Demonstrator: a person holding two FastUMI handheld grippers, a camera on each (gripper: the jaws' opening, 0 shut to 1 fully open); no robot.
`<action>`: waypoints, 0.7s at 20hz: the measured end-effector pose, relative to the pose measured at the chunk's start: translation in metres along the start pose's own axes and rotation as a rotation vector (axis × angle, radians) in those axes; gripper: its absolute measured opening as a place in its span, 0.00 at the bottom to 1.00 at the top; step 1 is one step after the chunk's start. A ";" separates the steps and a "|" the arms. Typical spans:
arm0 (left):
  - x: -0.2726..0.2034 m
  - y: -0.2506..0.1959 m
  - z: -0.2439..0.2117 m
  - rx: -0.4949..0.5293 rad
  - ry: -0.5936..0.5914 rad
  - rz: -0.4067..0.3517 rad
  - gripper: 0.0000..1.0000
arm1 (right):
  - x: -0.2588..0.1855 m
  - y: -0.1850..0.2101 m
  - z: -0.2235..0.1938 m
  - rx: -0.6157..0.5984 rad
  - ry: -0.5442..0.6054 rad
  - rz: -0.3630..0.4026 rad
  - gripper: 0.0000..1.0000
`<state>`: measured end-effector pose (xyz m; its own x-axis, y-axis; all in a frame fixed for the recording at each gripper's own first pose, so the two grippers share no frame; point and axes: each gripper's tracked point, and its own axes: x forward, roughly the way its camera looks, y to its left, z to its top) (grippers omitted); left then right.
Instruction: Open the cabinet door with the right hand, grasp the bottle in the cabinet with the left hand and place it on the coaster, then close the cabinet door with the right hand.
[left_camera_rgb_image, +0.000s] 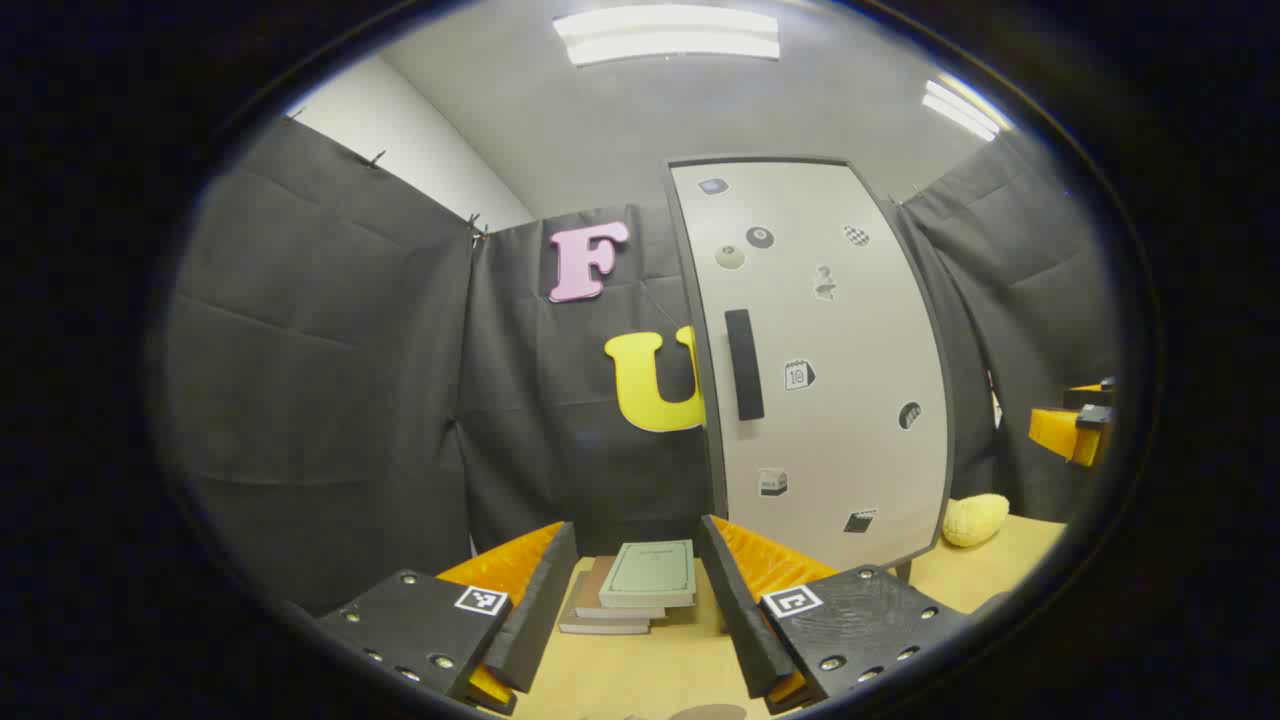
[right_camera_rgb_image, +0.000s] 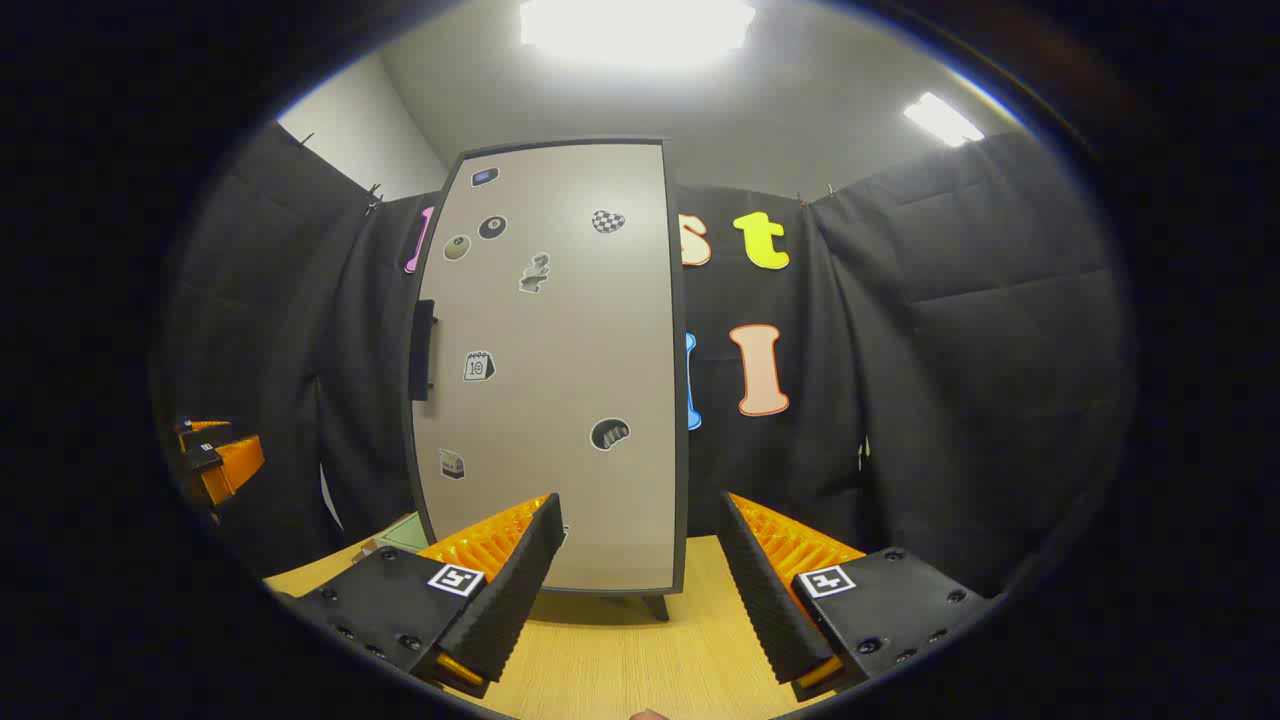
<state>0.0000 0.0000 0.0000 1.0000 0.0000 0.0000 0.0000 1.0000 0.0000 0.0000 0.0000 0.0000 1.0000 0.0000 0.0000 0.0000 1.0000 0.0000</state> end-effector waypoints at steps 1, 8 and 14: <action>0.001 -0.001 0.000 0.002 0.000 0.000 0.77 | 0.000 0.000 0.000 0.001 0.001 0.000 0.97; 0.000 -0.008 -0.002 0.012 0.007 -0.005 0.77 | 0.006 0.002 0.002 -0.002 0.009 -0.007 0.97; -0.005 -0.009 0.006 0.024 -0.010 -0.001 0.77 | 0.006 0.000 0.003 0.009 0.005 -0.009 0.97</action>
<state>-0.0053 -0.0093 0.0057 0.9999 -0.0008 0.0105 0.0006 0.9997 0.0239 0.0057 -0.0005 0.0034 0.9999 -0.0092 -0.0047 0.0093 0.9999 0.0087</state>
